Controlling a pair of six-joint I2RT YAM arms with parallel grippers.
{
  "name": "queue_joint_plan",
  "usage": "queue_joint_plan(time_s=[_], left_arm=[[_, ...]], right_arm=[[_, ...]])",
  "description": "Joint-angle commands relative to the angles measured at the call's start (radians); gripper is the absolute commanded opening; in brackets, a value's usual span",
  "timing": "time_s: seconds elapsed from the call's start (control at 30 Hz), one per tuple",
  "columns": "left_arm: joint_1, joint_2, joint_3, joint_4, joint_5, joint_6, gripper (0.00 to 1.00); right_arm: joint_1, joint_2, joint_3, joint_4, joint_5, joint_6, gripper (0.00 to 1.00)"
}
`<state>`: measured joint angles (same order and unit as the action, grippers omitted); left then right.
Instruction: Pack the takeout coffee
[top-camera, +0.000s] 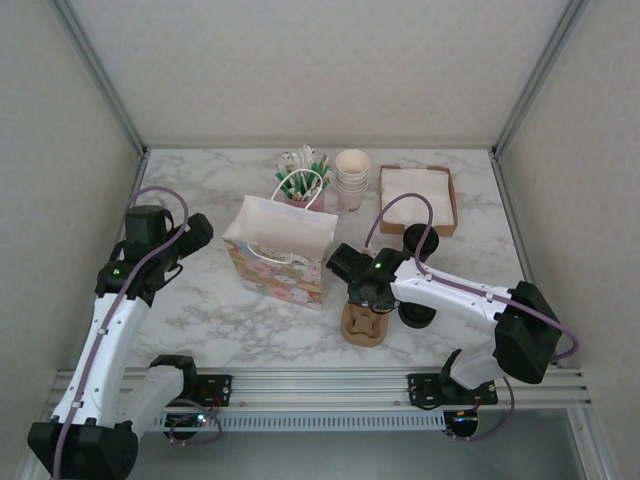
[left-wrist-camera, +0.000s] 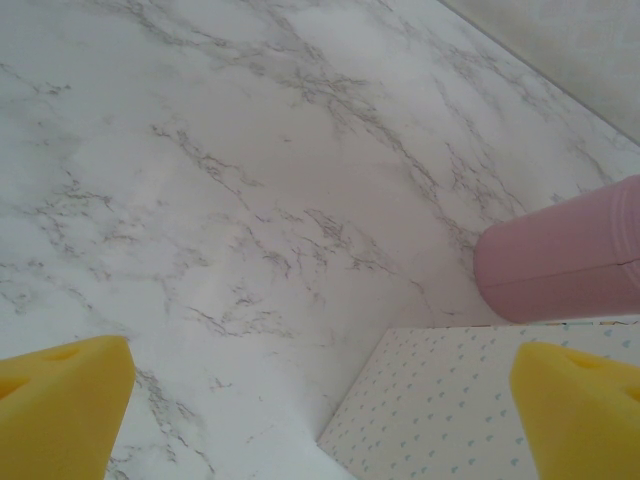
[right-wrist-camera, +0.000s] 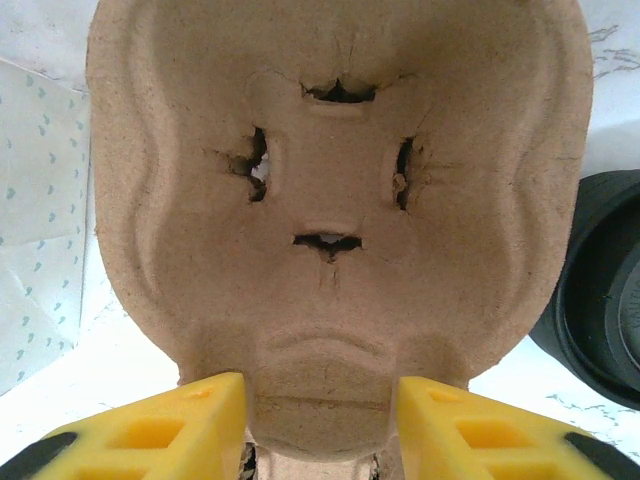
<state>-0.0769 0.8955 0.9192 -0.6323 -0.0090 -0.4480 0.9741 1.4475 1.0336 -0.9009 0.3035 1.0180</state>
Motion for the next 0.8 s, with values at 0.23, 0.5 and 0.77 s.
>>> queue_joint_plan(time_s=[0.23, 0.5, 0.77], left_arm=[[-0.003, -0.006, -0.01, -0.016, 0.008, 0.003, 0.96], [-0.004, -0.006, -0.009, -0.016, 0.009, 0.002, 0.96], [-0.003, -0.007, -0.01, -0.015, 0.007, 0.003, 0.96]], right_arm=[[0.012, 0.025, -0.011, -0.004, 0.017, 0.012, 0.45], [0.012, 0.014, -0.001, -0.016, 0.025, 0.01, 0.4], [0.012, -0.068, 0.024, -0.026, 0.06, -0.019, 0.38]])
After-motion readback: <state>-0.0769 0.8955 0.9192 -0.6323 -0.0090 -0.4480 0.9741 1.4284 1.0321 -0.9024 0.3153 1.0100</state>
